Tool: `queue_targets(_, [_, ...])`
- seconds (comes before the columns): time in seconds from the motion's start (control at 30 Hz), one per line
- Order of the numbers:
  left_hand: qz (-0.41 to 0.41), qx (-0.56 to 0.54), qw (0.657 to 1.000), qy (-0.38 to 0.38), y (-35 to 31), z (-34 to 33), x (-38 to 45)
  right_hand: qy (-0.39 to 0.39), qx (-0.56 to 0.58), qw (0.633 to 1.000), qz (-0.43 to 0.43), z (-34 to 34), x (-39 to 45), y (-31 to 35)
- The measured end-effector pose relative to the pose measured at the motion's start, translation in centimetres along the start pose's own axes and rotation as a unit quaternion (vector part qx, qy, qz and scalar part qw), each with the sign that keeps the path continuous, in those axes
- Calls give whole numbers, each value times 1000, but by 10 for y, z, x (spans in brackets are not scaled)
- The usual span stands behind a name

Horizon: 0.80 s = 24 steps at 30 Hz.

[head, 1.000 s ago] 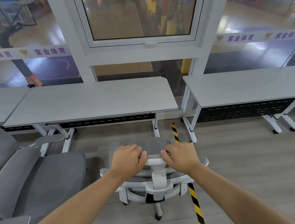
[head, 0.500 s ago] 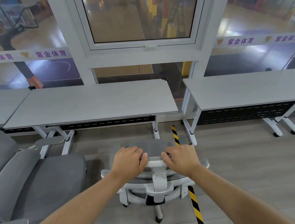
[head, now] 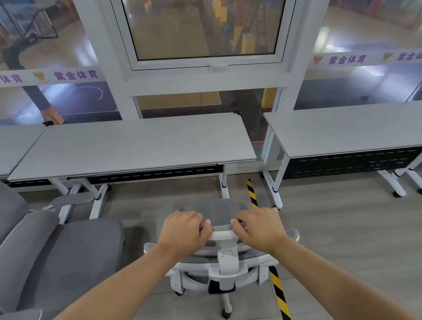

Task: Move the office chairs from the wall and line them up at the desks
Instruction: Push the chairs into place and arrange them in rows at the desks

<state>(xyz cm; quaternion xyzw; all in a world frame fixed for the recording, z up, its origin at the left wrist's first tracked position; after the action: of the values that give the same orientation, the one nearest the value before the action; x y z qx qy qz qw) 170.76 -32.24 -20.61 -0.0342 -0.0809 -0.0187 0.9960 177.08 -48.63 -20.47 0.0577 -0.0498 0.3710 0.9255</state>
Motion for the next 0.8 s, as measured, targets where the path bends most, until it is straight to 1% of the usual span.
queue_targets(0.27, [-6,2,1000,0,2,3,-7,0,15,1000,7,-1,-1,6])
queue_targets(0.4, [-8,-3,1000,-4,1,4,-9,19,21,1000,-4,-5,-1,3])
queue_targets(0.5, [-4,0,1000,22,0,4,-10,42,36,998,-15,-4,-1,2])
queue_targets(0.6, [12,0,999,48,-1,10,-7,57,44,997,3,1,-2,4])
queue_targets(0.7, [22,-7,998,58,-1,18,-4,51,33,998,26,4,-4,5])
queue_targets(0.8, [34,-9,995,90,4,17,-5,39,28,998,30,7,-4,5])
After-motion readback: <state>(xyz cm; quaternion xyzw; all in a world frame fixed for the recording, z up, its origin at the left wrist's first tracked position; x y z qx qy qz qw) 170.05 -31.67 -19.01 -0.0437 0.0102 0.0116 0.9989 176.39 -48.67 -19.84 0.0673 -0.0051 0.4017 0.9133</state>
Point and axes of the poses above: each hand's wrist, its own x-axis towards the middle knuckle, its own z-axis out of the back of the hand, y = z × x, the point moved 8 cm from there along x, towards the middle knuckle, and after that the axes turned 5 degrees about y, right-handed, at the moved point
